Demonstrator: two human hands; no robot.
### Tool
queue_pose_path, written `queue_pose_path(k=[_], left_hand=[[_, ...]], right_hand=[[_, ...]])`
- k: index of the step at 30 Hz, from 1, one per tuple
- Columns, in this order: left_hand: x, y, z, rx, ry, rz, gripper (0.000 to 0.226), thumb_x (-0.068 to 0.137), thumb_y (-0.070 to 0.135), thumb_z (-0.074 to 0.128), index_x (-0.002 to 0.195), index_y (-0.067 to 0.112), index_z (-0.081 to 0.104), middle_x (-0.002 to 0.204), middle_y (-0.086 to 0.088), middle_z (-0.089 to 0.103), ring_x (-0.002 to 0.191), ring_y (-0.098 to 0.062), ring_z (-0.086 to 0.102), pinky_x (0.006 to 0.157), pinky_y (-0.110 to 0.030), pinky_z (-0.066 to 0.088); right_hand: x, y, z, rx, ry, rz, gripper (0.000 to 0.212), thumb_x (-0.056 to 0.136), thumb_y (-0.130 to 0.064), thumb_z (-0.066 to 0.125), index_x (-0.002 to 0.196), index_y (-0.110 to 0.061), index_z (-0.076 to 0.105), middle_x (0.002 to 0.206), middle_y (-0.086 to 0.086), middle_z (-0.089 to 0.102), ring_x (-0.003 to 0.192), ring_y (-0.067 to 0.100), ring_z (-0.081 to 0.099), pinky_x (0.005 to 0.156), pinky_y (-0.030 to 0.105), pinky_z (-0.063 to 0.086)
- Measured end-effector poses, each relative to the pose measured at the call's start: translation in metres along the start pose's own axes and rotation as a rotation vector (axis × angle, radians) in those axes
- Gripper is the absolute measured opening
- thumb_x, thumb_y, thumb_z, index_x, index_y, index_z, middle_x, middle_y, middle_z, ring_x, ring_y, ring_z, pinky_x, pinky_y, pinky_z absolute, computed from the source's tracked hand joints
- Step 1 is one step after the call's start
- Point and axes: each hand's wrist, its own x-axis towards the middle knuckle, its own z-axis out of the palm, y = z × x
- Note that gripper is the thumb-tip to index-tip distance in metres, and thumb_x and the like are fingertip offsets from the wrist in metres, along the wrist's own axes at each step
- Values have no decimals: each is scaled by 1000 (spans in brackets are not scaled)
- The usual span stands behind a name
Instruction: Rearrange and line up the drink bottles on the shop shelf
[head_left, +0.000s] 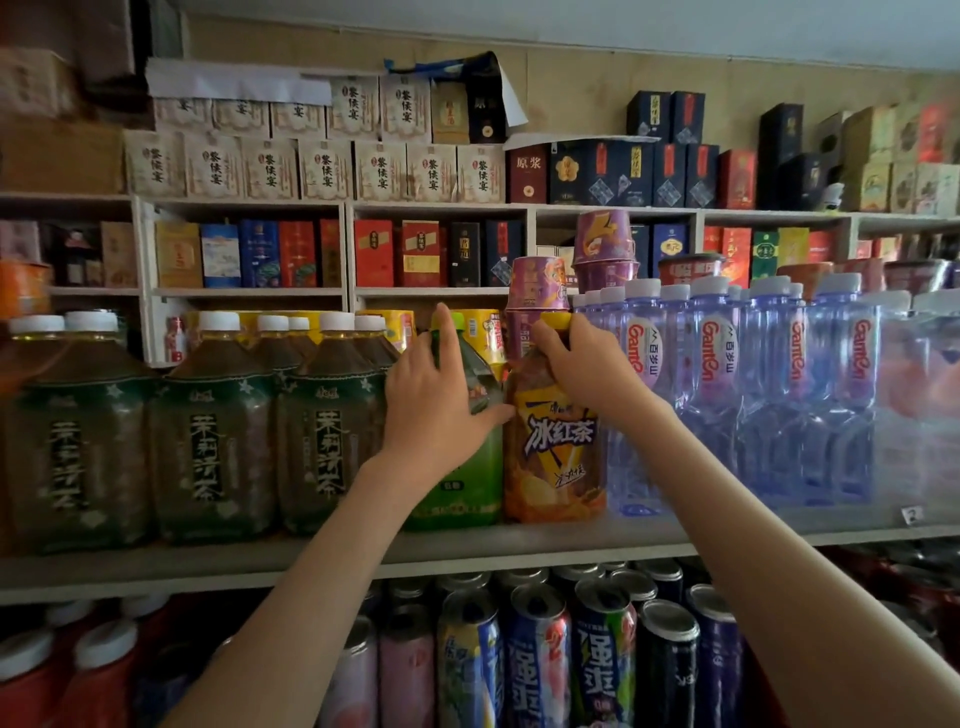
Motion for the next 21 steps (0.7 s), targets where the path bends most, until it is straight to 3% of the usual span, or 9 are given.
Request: queue_pose_path(k=[4,10,14,17,19,21], left_hand=[[-2,-3,-3,-59,-33,9,119,76,63,61,146,16,-22,157,-17,9,143,-32,11,115,-46,14],[-3,-4,-2,-75,-23,10,118,75,65,60,147,15,-20,156,-16,11,143,-31,14,115,-44,14],[-4,-4,-4,-69,1,16,116,76,67,58,148,15,-17,156,-15,14,142,-30,16,116,-45,18],[-7,-3,-6,-52,-8,-6,112,79,66,55,148,15,-17,156,-16,13,142,-31,15,116,-45,18],[-17,3,-5,-22,37,-6,102,83,59,55,150,14,-8,155,-17,12,142,-32,13,116,-44,12],[-32,11,1,41,175,53,86,85,46,61,149,8,17,150,-21,26,138,-34,24,114,-46,16]], right_hand=[[-2,0,-2,-35,-42,-24,40,98,-43,39,108,-5,49,103,14,57,90,26,54,69,33,42],[-4,-1,3,54,-26,49,46,96,-50,37,113,-9,49,100,9,59,89,25,58,76,39,49],[-13,-7,4,32,22,47,44,97,-47,35,116,-10,46,95,5,56,90,27,58,75,39,47],[-28,-10,4,79,68,43,39,98,-42,39,121,-11,44,102,7,61,91,26,61,80,47,51],[-42,-12,4,64,125,6,45,98,-38,41,134,-11,38,113,8,60,100,25,59,86,46,50],[-50,-18,-3,88,202,-63,48,97,-33,44,139,-11,35,122,7,58,108,21,55,91,37,47]])
